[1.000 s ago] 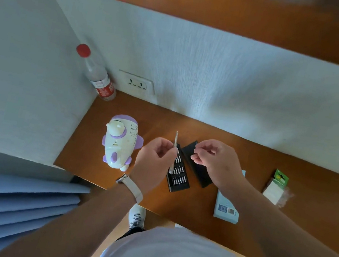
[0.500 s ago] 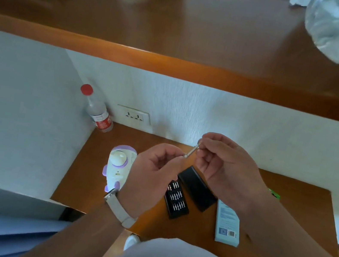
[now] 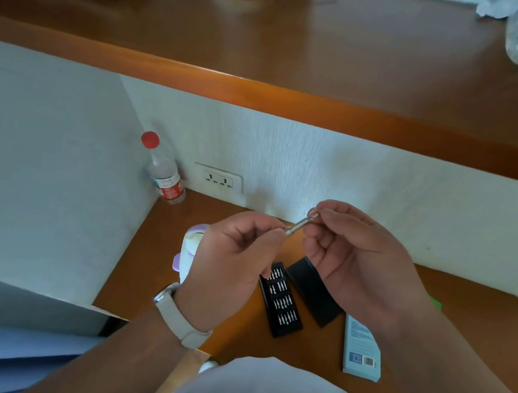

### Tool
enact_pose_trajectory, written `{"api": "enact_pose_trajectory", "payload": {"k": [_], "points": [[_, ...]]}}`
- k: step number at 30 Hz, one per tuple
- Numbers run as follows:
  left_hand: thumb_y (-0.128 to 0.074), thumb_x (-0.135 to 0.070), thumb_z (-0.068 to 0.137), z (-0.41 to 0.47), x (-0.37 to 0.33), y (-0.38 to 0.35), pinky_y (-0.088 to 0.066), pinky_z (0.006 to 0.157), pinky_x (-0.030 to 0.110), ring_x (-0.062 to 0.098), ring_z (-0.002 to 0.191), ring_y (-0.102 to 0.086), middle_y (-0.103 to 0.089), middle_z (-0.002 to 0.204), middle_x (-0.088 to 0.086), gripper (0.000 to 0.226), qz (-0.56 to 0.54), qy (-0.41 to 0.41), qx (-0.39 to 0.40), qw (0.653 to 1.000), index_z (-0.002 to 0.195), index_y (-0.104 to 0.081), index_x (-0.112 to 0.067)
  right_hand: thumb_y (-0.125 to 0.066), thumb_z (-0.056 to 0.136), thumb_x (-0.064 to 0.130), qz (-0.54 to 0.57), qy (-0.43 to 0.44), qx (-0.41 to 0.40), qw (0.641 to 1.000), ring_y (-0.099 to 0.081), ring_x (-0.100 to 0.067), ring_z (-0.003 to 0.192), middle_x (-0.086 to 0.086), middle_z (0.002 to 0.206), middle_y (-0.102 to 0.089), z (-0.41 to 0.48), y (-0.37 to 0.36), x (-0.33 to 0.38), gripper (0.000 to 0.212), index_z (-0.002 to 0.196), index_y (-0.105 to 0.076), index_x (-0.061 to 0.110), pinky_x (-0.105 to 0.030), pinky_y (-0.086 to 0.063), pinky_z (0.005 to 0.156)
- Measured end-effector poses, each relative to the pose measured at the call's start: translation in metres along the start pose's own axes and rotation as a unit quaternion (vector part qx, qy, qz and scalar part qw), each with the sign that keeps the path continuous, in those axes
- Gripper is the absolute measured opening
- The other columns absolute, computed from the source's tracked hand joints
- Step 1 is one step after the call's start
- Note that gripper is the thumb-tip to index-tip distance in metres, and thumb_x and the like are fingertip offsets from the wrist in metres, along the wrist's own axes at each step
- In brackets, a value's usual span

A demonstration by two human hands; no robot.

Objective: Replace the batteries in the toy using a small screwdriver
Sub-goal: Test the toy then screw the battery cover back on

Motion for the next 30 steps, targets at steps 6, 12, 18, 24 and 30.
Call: {"api": "enact_pose_trajectory", "payload": {"k": [6, 12, 18, 24, 30], "points": [[-0.057, -0.003, 0.096, -0.002, 0.0, 0.007, -0.047, 0.051, 0.021, 0.009, 0.047, -0.05, -0.057, 0.052, -0.001, 0.023, 0.014, -0.002, -0.017, 1.0, 0.08, -0.07, -0.015, -0.06, 0.082, 0.002, 0.002, -0.003, 0.002, 1.0, -0.068, -0.013, 0.065, -0.009, 0.076, -0.069, 0.002, -0.006, -0.005, 0.014, 0.081, -0.073, 0.006, -0.022, -0.058, 0.063], [-0.057, -0.005, 0.096, -0.006, 0.0, 0.01, -0.047, 0.051, 0.022, 0.008, 0.047, -0.05, -0.057, 0.052, -0.001, 0.023, 0.015, 0.008, -0.019, 1.0, 0.079, -0.071, -0.016, -0.061, 0.082, 0.002, -0.046, 0.032, 0.01, 0.998, -0.068, -0.013, 0.067, -0.009, 0.077, -0.069, 0.0, -0.006, -0.009, 0.016, 0.08, -0.075, 0.007, -0.021, -0.058, 0.065], [-0.052, -0.001, 0.098, -0.011, 0.003, 0.009, -0.051, 0.058, 0.02, 0.007, 0.051, -0.053, -0.059, 0.057, -0.001, 0.025, -0.022, 0.024, 0.012, 0.999, 0.084, -0.069, -0.01, -0.061, 0.082, 0.004, -0.089, 0.057, 0.002, 0.994, -0.068, -0.014, 0.068, -0.01, 0.077, -0.07, -0.003, -0.005, -0.013, 0.016, 0.081, -0.076, 0.008, -0.022, -0.058, 0.066], [-0.052, -0.001, 0.099, -0.015, 0.014, 0.009, -0.054, 0.061, 0.019, 0.01, 0.058, -0.063, -0.07, 0.068, -0.002, 0.017, -0.041, 0.046, 0.029, 0.998, 0.101, -0.069, -0.001, -0.062, 0.082, 0.007, -0.13, 0.068, 0.004, 0.989, -0.066, -0.016, 0.07, -0.01, 0.078, -0.069, -0.007, -0.002, -0.018, 0.013, 0.085, -0.074, 0.007, -0.022, -0.057, 0.068], [-0.051, -0.002, 0.1, -0.018, 0.018, 0.011, -0.055, 0.065, 0.018, 0.01, 0.063, -0.066, -0.072, 0.071, -0.003, 0.019, -0.037, 0.049, 0.045, 0.997, 0.101, -0.069, -0.006, -0.064, 0.081, 0.009, -0.158, 0.076, 0.004, 0.984, -0.064, -0.017, 0.071, -0.01, 0.079, -0.069, -0.009, 0.0, -0.025, 0.012, 0.087, -0.075, 0.008, -0.024, -0.056, 0.071]]}}
Point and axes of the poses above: each hand's wrist, its own z-axis towards the middle knuckle, its own y-axis out of the back of the hand, x = y × z, the point moved 1 cm from there along z, towards the middle knuckle
